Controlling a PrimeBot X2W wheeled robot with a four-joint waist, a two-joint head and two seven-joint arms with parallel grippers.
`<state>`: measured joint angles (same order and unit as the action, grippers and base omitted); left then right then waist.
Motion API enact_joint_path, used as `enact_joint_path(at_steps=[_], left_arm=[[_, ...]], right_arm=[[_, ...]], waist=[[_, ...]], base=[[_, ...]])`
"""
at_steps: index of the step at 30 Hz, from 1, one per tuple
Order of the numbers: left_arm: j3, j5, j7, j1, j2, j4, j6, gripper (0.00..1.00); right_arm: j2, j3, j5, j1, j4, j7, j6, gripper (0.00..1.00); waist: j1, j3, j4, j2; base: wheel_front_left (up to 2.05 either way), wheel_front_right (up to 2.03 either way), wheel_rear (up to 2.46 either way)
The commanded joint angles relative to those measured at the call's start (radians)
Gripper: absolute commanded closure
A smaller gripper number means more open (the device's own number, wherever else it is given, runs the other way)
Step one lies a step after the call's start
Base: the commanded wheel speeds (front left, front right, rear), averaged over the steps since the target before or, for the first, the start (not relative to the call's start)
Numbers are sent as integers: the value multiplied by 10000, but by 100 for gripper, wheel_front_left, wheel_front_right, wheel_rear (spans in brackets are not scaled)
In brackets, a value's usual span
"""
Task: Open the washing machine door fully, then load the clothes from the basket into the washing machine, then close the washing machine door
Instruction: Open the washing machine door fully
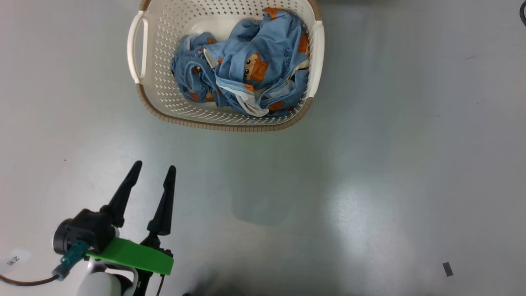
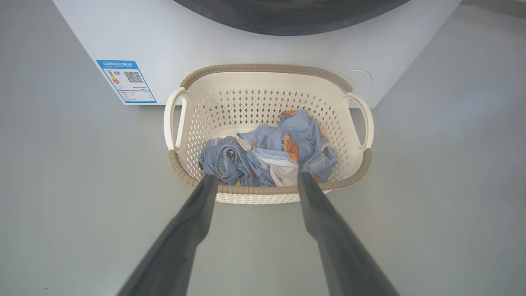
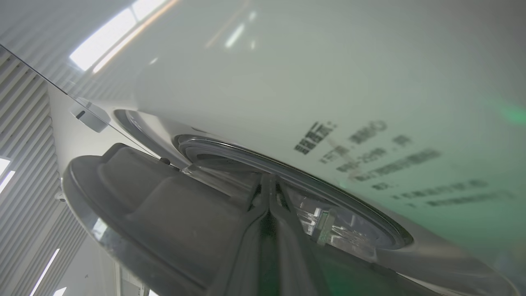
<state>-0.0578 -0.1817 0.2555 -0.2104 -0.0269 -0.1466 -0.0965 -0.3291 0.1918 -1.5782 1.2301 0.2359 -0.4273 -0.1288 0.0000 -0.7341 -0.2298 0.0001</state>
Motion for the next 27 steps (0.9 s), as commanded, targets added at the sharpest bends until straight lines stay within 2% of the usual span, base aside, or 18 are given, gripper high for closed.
enact_joint_path(at_steps=[1,15,27], left_arm=[[406,42,63,86,-233,163,62,0],[676,211,63,88,-233,138,-23,0],[989,321,63,163,-233,137,-100,0]], right_arm=[[401,397,-94,-170,-372,-321,-19,100],[733,830,-138,-790,-652,-1075,-19,100],[1228,1338,-190,-2053,-1301,-1554,-19,100]], waist=[[0,28,89,-1],[0,328,507,-1],[0,873,939,-1]], base=[[0,0,0],[0,0,0],[0,0,0]])
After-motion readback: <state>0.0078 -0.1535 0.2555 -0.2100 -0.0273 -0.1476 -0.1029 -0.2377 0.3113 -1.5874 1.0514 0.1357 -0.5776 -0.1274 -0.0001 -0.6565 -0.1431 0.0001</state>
